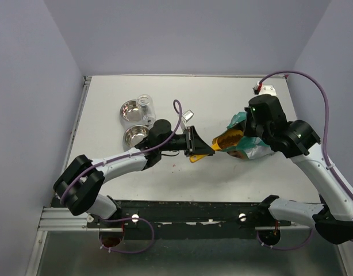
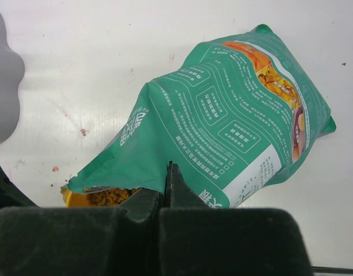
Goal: Serve the pet food
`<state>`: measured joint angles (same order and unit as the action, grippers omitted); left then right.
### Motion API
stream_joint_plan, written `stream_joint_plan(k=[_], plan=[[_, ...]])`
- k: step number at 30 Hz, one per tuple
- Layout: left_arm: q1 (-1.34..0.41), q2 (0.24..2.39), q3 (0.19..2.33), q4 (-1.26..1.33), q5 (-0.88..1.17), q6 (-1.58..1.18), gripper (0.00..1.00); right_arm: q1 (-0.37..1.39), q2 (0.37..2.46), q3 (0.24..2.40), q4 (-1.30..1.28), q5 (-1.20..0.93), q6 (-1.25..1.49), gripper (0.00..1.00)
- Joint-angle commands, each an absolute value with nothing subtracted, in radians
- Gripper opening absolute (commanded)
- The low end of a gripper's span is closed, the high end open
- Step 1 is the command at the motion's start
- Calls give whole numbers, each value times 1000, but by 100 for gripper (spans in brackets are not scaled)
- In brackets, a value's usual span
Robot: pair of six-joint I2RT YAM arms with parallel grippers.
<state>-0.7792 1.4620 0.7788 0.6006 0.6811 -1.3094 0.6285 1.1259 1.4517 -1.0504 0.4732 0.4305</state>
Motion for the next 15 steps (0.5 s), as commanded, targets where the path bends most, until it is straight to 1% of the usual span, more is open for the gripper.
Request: stream_joint_plan(k=[1,4,7,10,11,12,14,15], plan=[[-755,1397,788,730,702,-1256,0,618,1051,1433,-977,528,367,0],[-747,1431,802,753,713,-1255,0,615,1048,1428,-983,517,382,0],[-736,1474,811,828,729,-1287,0,618,1034,1420,-962,467,382,0],[-730,1479,792,939,706,-1334,0,617,979,1372,-890,339,310,0],[-727,1474,804,892,706,-1338,0,617,962,1362,-876,318,301,0],[-726,1460,833,764,704,-1310,0,615,953,1358,-862,293,289,0],[-726,1425,917,390,664,-1218,0,617,960,1364,-854,233,265,0],[-727,1413,949,251,632,-1188,0,617,974,1365,-848,194,255,0]])
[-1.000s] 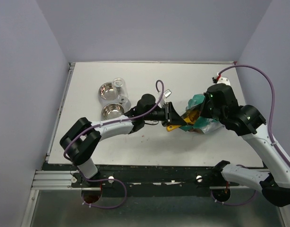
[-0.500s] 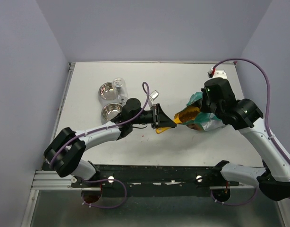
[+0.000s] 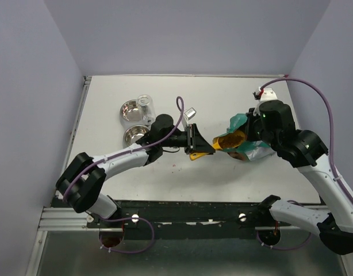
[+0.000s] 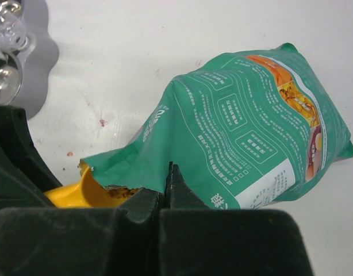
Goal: Serve the pet food
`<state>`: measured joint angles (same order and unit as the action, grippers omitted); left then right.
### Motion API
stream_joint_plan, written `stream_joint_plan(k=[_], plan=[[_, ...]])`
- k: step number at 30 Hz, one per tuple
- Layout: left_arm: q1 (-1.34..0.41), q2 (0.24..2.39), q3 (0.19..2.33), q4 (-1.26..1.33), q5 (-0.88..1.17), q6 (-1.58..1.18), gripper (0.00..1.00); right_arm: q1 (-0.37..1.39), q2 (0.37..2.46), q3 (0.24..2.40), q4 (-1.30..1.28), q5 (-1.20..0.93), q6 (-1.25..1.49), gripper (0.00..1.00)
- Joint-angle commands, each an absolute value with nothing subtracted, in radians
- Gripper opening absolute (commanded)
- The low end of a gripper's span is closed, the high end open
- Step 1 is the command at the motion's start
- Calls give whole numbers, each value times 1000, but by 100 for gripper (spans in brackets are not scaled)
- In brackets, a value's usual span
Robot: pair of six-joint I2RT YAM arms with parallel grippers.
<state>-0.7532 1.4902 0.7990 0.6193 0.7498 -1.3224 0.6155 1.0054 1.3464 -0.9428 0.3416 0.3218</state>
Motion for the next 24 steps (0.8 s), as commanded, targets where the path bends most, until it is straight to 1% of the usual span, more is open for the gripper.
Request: stream_joint_plan(k=[1,5,6,7,9,11,13,18,20,23,24], plan=[[-726,1402,978,91,612,-1177,0,617,994,1367,-841,155,252,0],[-697,1430,1132,-560,531,-1175,0,617,1052,1374,-758,34,313,0],[-681,1439,1158,-656,522,-1178,0,617,1060,1376,-714,14,339,0],[-672,1431,1161,-690,519,-1196,0,618,1074,1379,-692,-23,359,0],[-664,1398,1138,-652,496,-1262,0,618,1107,1393,-649,-60,399,0],[-663,1410,1169,-655,454,-1293,0,624,1126,1387,-606,-83,439,0],[-663,1497,1257,-710,437,-1284,0,627,1129,1375,-566,-104,466,1],[-684,1745,1512,-730,477,-1236,0,629,1134,1361,-555,-175,497,0],[-695,1839,1542,-607,509,-1215,0,629,1115,1356,-575,-161,497,0],[-736,2006,1560,-276,624,-1158,0,629,1068,1353,-635,-89,488,0],[-751,2044,1571,-247,629,-1155,0,629,1048,1354,-664,-63,489,0]])
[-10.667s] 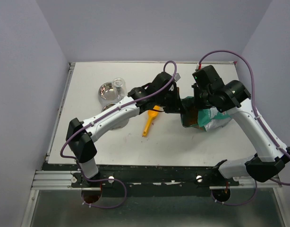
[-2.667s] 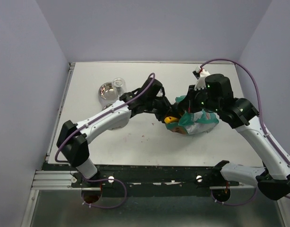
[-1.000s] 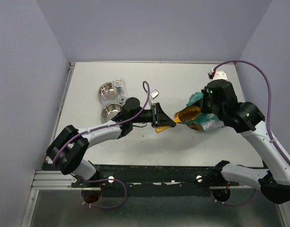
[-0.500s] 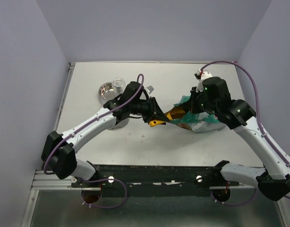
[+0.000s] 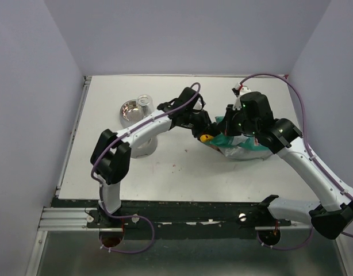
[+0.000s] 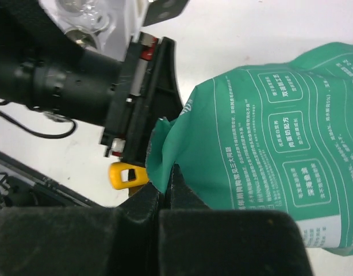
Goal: Serve the pet food
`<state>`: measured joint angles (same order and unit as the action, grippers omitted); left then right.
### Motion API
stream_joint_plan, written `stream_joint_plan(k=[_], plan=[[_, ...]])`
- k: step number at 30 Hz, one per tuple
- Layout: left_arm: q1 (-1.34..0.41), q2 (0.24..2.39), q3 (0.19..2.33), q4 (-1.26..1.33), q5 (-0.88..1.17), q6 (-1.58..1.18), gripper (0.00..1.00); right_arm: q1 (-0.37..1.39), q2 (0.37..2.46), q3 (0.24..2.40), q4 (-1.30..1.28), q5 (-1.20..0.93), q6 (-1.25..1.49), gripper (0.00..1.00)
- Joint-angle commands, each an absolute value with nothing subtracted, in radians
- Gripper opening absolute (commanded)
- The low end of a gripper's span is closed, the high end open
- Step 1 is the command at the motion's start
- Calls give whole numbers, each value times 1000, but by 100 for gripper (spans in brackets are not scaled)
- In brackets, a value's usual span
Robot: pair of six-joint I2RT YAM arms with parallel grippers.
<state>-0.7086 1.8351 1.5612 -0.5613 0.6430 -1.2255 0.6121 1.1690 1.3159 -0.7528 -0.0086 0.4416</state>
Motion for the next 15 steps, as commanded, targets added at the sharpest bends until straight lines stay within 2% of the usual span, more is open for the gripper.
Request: stream_joint_plan(k=[1,6,11,15], plan=[[-771,2065,1556,-186,643,-1170,0,629,1033,1351,-682,-54,488,0],[-787,1939,1278,307,607,-1301,0,629,973,1332,-758,-6,480,0],[-781,1876,1175,738,712,-1374,0,629,907,1301,-794,148,505,0],[-775,1833,1085,946,742,-1451,0,629,916,1315,-883,303,575,0]])
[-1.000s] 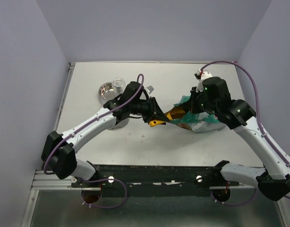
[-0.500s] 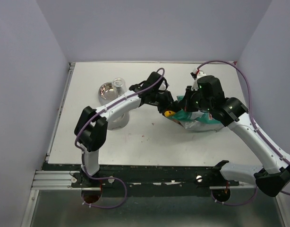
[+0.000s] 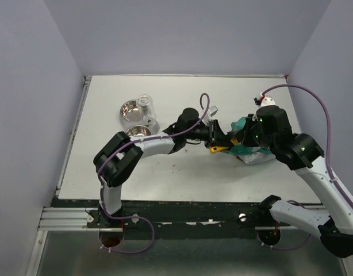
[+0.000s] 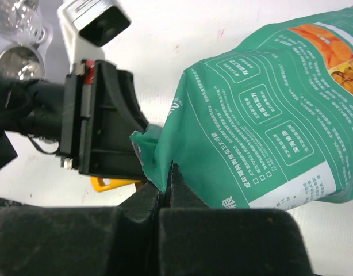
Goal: Serve the pet food
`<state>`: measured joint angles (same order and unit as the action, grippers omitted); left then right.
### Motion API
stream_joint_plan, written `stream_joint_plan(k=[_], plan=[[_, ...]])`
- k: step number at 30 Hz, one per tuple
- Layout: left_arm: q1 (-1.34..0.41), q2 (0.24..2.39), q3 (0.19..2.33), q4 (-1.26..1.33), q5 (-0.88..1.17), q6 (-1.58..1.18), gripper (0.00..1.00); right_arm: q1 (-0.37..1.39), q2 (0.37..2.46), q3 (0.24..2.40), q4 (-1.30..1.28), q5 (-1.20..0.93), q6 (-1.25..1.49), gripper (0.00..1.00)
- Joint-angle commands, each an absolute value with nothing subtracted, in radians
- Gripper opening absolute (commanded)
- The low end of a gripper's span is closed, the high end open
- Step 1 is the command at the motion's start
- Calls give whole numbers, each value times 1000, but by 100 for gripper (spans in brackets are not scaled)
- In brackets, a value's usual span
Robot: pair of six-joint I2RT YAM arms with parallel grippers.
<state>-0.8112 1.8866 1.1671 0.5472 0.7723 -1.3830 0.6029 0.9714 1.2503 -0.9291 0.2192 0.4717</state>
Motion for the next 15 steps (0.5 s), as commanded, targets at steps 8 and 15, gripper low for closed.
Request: stream_joint_plan(k=[8,15], plan=[[-764,1654,907,971,750,-1424,0,629,928,1341,-894,417,560,0],[-759,1522,850,864,739,-1414,0,629,954,1394,-900,431,537,0]])
